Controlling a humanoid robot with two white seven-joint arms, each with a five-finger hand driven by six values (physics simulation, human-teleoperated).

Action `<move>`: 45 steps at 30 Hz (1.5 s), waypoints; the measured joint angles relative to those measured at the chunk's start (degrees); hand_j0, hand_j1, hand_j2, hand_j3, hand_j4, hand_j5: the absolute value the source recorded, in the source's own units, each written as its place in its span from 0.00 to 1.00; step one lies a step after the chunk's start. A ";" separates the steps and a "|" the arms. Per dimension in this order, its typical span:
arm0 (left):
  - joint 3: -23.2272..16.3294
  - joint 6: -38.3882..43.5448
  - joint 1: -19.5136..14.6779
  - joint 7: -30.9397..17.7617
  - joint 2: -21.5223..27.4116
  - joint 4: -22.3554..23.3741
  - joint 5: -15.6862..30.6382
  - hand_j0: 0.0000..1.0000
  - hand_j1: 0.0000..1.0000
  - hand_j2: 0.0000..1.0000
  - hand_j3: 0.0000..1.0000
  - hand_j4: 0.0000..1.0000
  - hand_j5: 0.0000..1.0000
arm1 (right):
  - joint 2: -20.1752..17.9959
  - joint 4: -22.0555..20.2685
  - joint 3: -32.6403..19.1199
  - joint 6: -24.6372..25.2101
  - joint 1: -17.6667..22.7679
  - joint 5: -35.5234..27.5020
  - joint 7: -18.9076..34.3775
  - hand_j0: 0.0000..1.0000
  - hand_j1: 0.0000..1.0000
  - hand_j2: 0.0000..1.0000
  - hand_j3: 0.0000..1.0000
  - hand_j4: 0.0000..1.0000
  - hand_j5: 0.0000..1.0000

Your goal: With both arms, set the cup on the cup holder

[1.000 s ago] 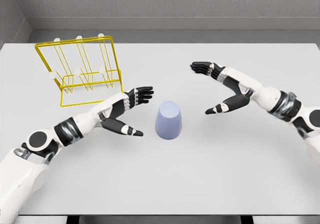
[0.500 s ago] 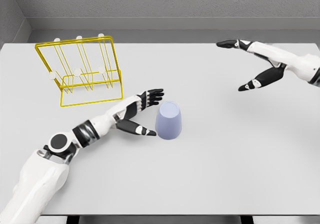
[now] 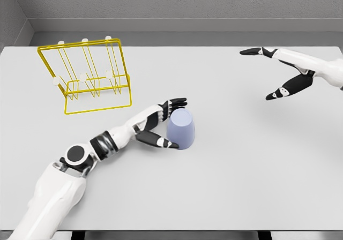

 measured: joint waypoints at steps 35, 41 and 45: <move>-0.30 -2.03 0.09 0.01 -0.77 -0.15 0.14 0.54 0.54 0.54 0.54 0.54 0.54 | -0.91 -0.12 -0.06 0.00 0.18 0.11 0.00 1.00 1.00 1.00 1.00 1.00 1.00; -0.13 -2.09 0.09 -0.01 -0.47 -0.42 0.38 0.48 0.48 0.48 0.48 0.48 0.48 | -0.92 -0.13 -0.06 0.01 0.18 0.11 0.00 1.00 1.00 1.00 1.00 1.00 1.00; 0.11 -2.12 0.09 -0.01 -0.36 -1.03 0.31 0.45 0.45 0.45 0.45 0.45 0.45 | -0.92 -0.13 -0.07 0.01 0.18 0.11 0.00 1.00 1.00 1.00 1.00 1.00 1.00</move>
